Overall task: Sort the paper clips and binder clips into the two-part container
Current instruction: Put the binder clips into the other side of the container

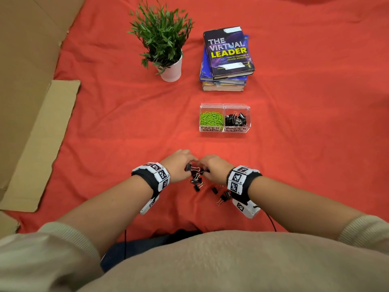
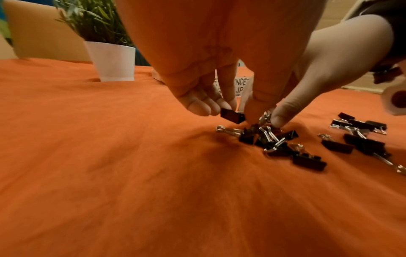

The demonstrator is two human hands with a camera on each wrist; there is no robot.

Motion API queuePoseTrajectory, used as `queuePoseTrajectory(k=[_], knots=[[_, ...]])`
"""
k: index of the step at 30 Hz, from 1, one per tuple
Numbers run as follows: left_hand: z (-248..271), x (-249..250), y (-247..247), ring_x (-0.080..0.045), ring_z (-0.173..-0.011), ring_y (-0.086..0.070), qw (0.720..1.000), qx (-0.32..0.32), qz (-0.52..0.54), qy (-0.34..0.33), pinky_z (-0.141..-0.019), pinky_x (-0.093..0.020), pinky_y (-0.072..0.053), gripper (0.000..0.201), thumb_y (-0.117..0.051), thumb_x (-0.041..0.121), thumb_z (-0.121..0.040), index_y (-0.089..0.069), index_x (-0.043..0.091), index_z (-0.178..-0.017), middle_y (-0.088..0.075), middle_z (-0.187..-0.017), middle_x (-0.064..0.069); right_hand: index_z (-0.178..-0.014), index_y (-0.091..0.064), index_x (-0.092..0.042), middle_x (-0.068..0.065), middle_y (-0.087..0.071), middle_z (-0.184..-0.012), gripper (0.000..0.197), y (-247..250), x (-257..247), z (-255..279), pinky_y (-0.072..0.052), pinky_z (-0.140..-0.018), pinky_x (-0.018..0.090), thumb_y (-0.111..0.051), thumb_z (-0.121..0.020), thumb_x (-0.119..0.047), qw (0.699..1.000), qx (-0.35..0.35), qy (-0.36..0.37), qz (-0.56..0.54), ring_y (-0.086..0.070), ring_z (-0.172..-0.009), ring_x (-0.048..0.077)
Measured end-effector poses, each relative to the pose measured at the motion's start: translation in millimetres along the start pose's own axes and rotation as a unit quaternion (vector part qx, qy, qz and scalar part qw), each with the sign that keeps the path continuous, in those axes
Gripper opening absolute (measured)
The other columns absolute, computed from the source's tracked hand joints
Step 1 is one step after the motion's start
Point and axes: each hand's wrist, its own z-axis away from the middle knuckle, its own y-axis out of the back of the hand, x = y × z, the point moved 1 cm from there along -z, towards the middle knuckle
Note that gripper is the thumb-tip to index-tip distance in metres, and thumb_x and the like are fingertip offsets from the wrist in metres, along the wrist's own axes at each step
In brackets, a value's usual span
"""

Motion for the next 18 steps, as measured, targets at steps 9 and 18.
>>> queuePoseTrajectory(k=[9, 18], knots=[[-3, 7, -12, -0.023, -0.102, -0.05, 0.997, -0.058, -0.043, -0.01, -0.088, -0.031, -0.039, 0.04, -0.065, 0.016, -0.083, -0.06, 0.017, -0.123, -0.051, -0.103, -0.01, -0.11, -0.055, -0.005, 0.013, -0.048, -0.114, 0.026, -11, 7, 7, -0.045, -0.083, 0.039, -0.059, -0.086, -0.012, 0.999, 0.034, -0.027, 0.014, -0.057, -0.096, 0.032], [-7, 6, -12, -0.025, -0.094, -0.055, 0.997, -0.057, -0.049, 0.004, -0.081, -0.036, -0.046, 0.037, -0.074, 0.018, -0.077, -0.056, 0.015, -0.109, -0.046, -0.11, -0.005, -0.085, -0.06, -0.017, -0.01, -0.056, -0.071, 0.016, 56, 33, 9, -0.041, -0.06, 0.015, -0.072, -0.078, -0.01, 0.968, 0.165, -0.102, -0.16, -0.052, -0.066, 0.007]])
